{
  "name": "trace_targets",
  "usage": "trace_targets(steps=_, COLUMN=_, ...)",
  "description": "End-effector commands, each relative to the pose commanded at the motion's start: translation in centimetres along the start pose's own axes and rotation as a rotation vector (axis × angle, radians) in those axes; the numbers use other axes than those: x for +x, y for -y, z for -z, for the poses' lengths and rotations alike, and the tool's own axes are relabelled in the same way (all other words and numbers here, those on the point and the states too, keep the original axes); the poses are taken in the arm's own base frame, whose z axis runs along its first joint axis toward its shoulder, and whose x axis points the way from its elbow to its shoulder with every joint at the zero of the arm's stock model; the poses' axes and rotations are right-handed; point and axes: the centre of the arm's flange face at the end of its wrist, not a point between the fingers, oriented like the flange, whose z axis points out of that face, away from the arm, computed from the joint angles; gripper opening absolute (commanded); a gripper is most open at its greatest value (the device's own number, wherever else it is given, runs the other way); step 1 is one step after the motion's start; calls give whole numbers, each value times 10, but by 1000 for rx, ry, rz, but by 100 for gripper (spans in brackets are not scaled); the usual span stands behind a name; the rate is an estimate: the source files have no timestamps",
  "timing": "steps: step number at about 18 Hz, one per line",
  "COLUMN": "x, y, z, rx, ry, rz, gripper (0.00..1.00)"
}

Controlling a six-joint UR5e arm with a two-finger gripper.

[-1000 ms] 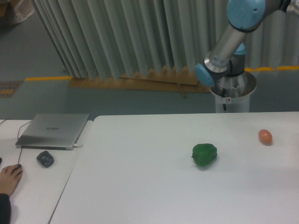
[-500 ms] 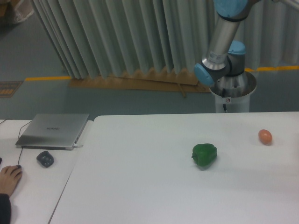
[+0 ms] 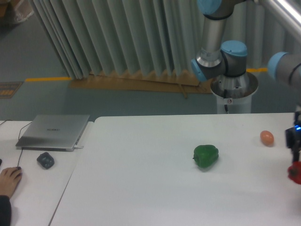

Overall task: Place the red pepper on the table
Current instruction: 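Lower the gripper holding the red pepper beside the green pepper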

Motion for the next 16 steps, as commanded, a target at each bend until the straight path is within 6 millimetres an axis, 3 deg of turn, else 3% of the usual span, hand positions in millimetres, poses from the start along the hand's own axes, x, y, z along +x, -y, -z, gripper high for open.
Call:
trace_targets(steps=2, x=30, y=55, z=-8, rx=-25, ry=-3, rz=44, gripper=49)
trace_targets(steps=4, x=49, y=80, z=-7, rx=-25, ry=-5, rz=31, gripper=49)
trace_targets(steps=6, x=64, y=90, z=-17, rx=-55, ry=-12, rz=15, gripper=50)
trace_targets(steps=7, x=80, y=104, z=-20, rx=-110, ry=8, rz=-10, gripper=56)
trace_targets(steps=8, x=84, y=110, z=-26, rx=-142, ry=16, rz=-29, gripper=65)
trace_targets(steps=10, x=84, y=110, z=-28, rx=-144, ry=15, rz=-36, gripper=98)
trace_targets(steps=16, x=78, y=106, z=-14, rx=-132, ry=32, rz=-29, gripper=100)
